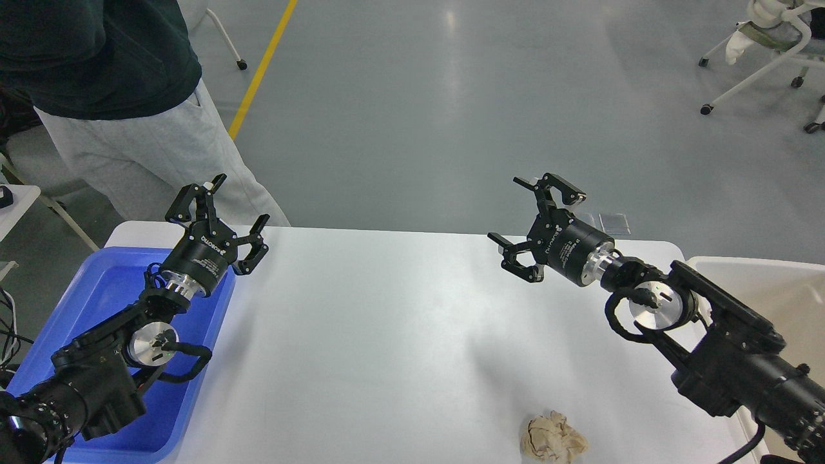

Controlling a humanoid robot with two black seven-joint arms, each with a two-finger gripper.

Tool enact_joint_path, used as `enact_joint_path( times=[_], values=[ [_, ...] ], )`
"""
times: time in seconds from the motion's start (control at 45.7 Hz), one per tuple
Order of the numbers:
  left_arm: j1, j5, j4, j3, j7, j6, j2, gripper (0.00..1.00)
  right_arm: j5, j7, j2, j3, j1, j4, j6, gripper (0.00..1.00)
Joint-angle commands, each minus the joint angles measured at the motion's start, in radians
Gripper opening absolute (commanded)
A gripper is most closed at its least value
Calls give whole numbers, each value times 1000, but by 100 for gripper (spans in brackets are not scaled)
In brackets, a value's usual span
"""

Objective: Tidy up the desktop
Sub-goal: 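Swing the right gripper down toward the crumpled beige tissue, opening it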

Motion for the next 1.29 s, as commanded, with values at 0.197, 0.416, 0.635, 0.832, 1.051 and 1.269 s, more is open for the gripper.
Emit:
enact_joint_path(
  times=[0.197, 0.416, 0.635, 0.832, 1.051, 1.269],
  values=[
    [0, 0, 0, 0, 0, -1, 0, 100, -156, 0, -231, -155, -45, 215, 0, 100],
    [0, 0, 0, 0, 0, -1, 0, 100, -242, -2, -469, -294, -30, 387, -1, 100],
    [0, 0, 0, 0, 0, -1, 0, 100, -416, -12, -641, -544, 82, 536, -41, 100],
    [0, 0, 0, 0, 2, -1, 0, 100, -521, -14, -696, -731, 167, 579, -52, 100],
    [-2, 0, 0, 2, 2, -1, 0, 100, -535, -17, -701, -1020, 412, 579, -75, 100],
    [-2, 0, 0, 2, 2, -1, 0, 100, -425, -17, -656, -1346, 826, 581, -80, 100]
  ],
)
